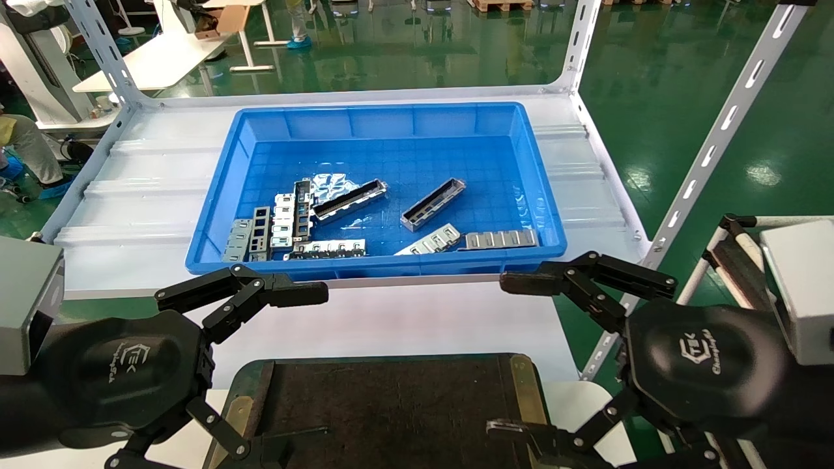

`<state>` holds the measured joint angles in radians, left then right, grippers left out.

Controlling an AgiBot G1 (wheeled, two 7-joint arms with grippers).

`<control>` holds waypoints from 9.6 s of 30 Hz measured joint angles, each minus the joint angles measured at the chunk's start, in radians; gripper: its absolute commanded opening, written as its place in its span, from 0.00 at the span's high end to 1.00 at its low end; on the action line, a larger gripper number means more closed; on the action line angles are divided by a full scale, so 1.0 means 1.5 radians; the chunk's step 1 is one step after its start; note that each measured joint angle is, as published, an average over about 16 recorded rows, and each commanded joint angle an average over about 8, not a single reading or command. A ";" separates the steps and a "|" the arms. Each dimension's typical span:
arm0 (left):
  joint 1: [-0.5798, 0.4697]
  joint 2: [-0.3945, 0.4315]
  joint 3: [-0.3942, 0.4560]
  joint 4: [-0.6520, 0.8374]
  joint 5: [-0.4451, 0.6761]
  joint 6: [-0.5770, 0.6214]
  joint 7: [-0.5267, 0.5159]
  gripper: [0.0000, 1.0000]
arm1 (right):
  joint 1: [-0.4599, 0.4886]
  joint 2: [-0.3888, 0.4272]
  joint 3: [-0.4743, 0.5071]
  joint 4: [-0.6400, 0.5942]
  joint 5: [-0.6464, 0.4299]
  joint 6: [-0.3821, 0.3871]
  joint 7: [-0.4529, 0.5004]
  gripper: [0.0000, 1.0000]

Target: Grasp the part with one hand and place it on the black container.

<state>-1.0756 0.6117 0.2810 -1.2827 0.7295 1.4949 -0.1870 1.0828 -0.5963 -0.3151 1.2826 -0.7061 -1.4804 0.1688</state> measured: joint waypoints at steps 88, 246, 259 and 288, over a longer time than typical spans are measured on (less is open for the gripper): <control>-0.297 0.494 0.168 0.610 0.327 -0.455 0.190 0.00 | 0.001 0.000 -0.002 -0.001 0.001 0.000 -0.001 0.00; 0.310 0.267 0.380 -0.048 -0.195 -0.924 0.157 1.00 | 0.002 0.002 -0.005 -0.001 0.003 0.002 -0.003 1.00; 0.312 0.380 0.364 -0.040 -0.189 -1.107 0.160 1.00 | 0.002 0.002 -0.006 -0.001 0.004 0.002 -0.003 1.00; 0.311 0.488 0.336 0.039 -0.122 -1.204 0.127 1.00 | 0.002 0.002 -0.006 -0.001 0.004 0.002 -0.003 1.00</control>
<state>-0.6093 1.3439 0.7854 -1.2248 0.5469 -0.3114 0.0028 1.0855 -0.5929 -0.3245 1.2815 -0.7000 -1.4773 0.1640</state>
